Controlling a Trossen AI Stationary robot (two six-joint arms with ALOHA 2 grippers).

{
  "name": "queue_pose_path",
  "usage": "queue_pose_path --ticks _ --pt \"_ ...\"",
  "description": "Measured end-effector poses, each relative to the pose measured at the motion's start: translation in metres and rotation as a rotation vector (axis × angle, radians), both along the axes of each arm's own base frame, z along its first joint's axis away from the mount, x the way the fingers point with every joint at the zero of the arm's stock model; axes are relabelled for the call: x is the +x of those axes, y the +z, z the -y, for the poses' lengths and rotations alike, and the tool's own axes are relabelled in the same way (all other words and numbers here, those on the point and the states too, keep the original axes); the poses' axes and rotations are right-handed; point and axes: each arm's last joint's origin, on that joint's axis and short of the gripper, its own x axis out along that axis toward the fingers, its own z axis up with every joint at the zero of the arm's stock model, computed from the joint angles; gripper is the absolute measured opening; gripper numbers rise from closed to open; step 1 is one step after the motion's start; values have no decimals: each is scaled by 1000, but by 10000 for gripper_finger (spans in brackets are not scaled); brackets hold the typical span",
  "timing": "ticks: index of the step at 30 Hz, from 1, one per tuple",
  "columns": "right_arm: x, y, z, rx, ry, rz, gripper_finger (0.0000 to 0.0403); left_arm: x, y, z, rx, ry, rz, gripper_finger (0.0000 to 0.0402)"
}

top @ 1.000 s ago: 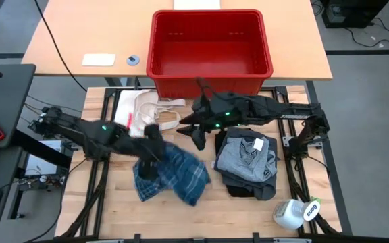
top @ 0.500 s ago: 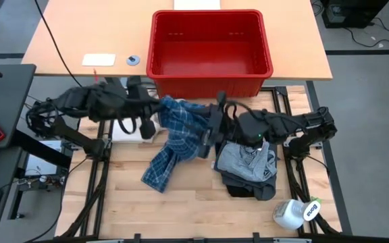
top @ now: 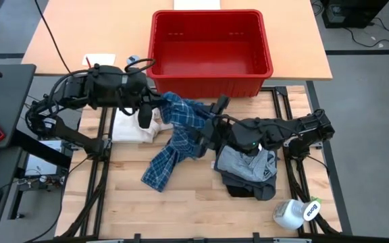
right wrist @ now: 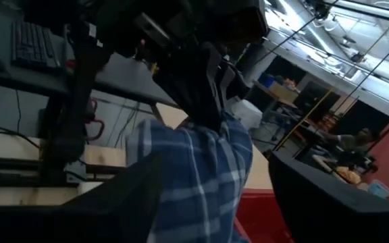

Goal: Fold Laundry from Bin
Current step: Fold the blue checkered pants

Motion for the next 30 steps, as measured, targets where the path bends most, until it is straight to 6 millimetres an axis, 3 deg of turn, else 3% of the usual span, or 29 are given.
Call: queue_pose_path --ticks 8,22,25,30 --pt "3 -6 2 -70 -10 -76 326 0 2 -11 -55 24 37 23" --pt "6 1 5 -240 62 -109 316 -1 4 -19 -113 45 69 23" --pt "9 2 8 -294 4 -125 315 -1 4 -19 -142 49 74 23" --pt "21 -13 15 -346 -22 -222 313 0 5 -18 -193 54 95 23"
